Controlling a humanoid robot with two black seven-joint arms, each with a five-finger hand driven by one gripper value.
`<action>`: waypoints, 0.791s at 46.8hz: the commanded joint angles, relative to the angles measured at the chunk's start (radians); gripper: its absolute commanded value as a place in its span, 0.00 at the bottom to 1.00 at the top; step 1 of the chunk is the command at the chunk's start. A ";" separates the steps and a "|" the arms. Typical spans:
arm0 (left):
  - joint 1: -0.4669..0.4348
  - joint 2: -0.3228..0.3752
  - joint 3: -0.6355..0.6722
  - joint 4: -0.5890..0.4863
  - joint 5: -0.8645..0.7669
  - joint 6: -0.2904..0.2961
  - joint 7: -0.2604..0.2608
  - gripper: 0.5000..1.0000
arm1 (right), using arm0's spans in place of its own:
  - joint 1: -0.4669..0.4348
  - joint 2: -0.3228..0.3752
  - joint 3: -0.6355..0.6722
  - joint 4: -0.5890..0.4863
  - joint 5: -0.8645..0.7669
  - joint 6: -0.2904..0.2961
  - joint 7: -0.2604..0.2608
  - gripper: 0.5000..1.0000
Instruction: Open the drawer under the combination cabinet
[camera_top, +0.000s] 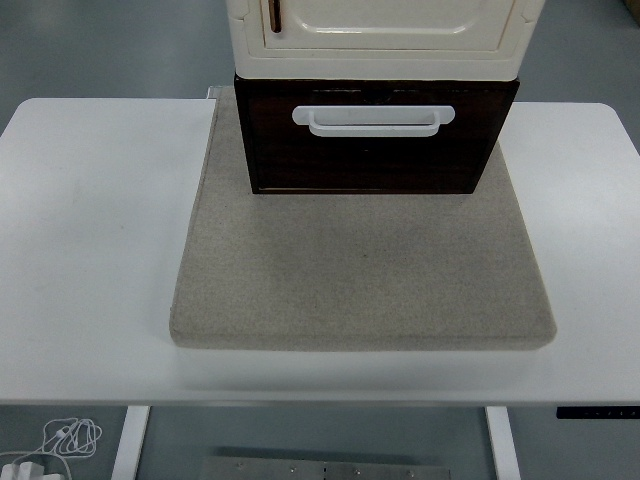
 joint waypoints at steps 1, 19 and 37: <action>-0.017 0.001 0.049 -0.041 0.001 0.000 0.001 1.00 | 0.000 0.000 0.001 0.000 0.000 0.000 0.000 0.86; -0.111 0.027 0.280 -0.185 0.006 -0.011 0.001 1.00 | 0.000 0.000 -0.001 0.000 0.000 0.000 0.000 0.86; -0.269 0.073 0.546 -0.215 0.010 -0.111 0.127 1.00 | 0.000 0.000 0.001 0.000 0.000 0.000 -0.001 0.86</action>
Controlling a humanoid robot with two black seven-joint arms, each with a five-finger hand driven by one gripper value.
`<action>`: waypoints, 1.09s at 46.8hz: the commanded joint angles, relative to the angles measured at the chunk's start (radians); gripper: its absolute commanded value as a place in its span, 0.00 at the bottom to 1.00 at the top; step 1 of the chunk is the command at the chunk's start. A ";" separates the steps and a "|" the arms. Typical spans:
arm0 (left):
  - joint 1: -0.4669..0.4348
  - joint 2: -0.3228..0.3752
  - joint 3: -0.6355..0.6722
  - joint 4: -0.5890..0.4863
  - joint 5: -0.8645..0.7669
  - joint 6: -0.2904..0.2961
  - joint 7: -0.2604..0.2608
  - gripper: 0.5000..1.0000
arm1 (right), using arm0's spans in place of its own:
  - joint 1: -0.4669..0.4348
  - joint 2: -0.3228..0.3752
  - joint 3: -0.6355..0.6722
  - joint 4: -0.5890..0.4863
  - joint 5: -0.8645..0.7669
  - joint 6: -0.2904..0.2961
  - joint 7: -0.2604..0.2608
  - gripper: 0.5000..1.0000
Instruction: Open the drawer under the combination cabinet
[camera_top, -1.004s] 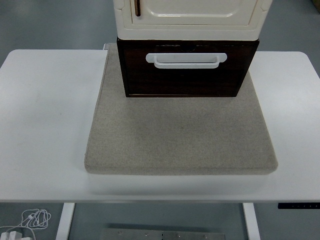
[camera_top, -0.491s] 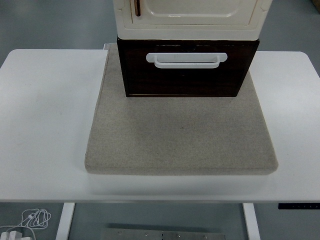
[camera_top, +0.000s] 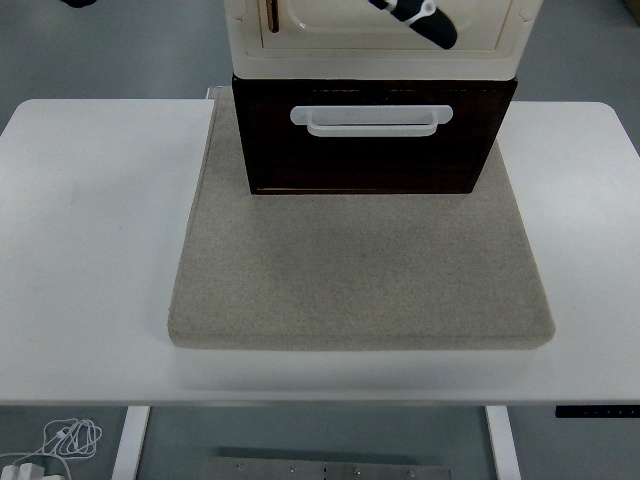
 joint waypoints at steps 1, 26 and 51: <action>-0.024 0.001 0.049 -0.002 0.001 -0.021 0.047 1.00 | 0.000 0.000 -0.001 0.000 0.000 0.000 0.000 0.86; -0.087 -0.016 0.238 0.003 0.001 -0.098 0.297 1.00 | 0.000 0.000 -0.001 0.000 0.000 0.000 0.000 0.86; -0.091 -0.200 0.332 0.189 0.052 -0.058 0.387 1.00 | 0.000 0.000 -0.001 0.000 0.000 0.000 0.000 0.86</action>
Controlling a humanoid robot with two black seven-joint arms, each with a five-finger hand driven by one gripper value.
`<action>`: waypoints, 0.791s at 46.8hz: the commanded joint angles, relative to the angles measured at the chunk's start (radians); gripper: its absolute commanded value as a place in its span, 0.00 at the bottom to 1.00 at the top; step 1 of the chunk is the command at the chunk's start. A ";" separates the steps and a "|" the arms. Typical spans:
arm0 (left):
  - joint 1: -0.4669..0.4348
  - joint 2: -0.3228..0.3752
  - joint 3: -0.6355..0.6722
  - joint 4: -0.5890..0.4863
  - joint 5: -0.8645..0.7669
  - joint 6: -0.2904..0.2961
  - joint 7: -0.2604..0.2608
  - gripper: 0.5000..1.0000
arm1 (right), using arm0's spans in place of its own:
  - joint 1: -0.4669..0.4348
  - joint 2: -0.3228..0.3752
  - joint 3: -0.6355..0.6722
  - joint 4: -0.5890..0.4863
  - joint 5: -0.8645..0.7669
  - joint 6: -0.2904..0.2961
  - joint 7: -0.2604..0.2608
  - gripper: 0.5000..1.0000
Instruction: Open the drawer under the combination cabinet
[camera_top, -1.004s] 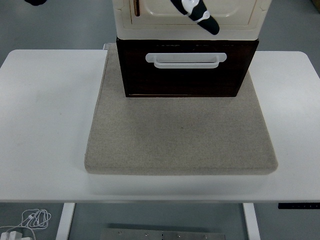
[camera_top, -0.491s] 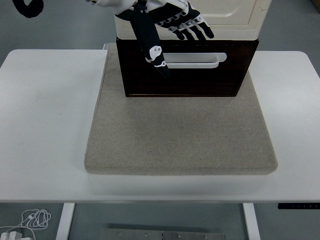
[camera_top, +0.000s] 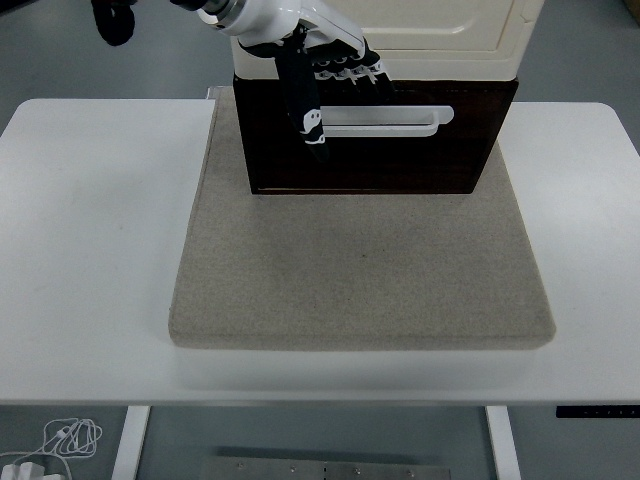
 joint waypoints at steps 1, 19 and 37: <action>0.003 -0.022 0.003 0.026 0.004 0.009 0.008 1.00 | 0.000 0.000 -0.001 0.000 0.000 0.000 0.000 0.86; 0.032 -0.091 0.005 0.066 0.007 0.051 0.052 1.00 | 0.000 0.000 -0.001 0.000 0.000 0.000 0.000 0.86; 0.054 -0.150 0.005 0.058 0.006 0.157 0.094 1.00 | 0.000 0.000 0.001 0.000 0.000 0.000 0.000 0.86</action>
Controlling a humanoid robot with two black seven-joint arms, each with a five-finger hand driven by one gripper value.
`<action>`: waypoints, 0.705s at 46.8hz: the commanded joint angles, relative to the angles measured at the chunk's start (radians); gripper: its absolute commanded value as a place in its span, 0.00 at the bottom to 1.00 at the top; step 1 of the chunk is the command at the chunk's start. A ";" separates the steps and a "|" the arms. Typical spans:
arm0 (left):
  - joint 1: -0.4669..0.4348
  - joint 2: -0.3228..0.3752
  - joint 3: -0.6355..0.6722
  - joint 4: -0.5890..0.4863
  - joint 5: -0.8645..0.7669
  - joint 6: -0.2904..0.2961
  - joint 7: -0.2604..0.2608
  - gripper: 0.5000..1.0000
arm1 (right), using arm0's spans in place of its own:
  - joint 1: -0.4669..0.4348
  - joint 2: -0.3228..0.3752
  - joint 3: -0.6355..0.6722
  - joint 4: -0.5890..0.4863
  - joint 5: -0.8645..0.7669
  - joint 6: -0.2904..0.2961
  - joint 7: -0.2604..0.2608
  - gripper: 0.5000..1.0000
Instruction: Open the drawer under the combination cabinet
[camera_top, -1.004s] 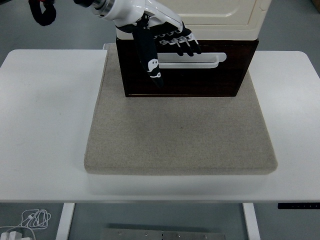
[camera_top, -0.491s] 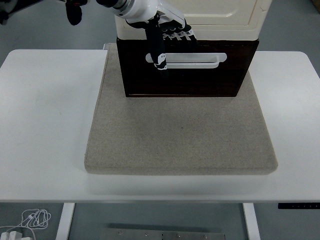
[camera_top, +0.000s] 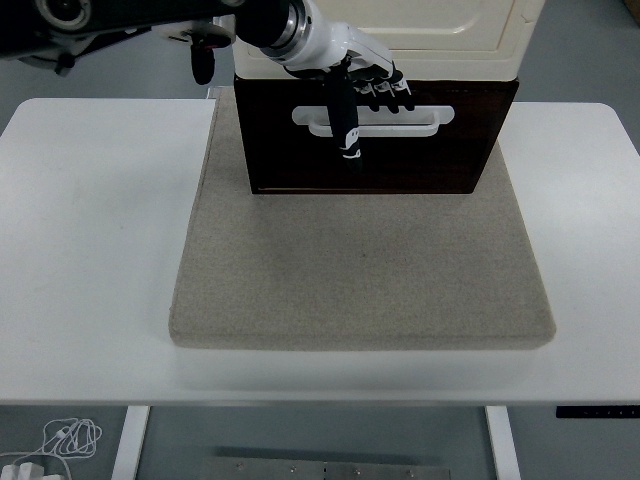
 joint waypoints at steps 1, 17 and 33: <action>0.003 -0.003 0.000 0.004 0.000 0.015 0.007 1.00 | 0.000 0.000 -0.001 0.000 0.000 0.000 0.000 0.86; 0.026 -0.023 0.000 0.025 -0.001 0.049 0.012 1.00 | 0.000 0.000 -0.001 0.000 0.000 0.000 0.000 0.86; 0.052 -0.023 0.002 0.034 -0.001 0.060 0.010 1.00 | 0.000 0.000 -0.001 0.000 0.000 0.000 0.000 0.86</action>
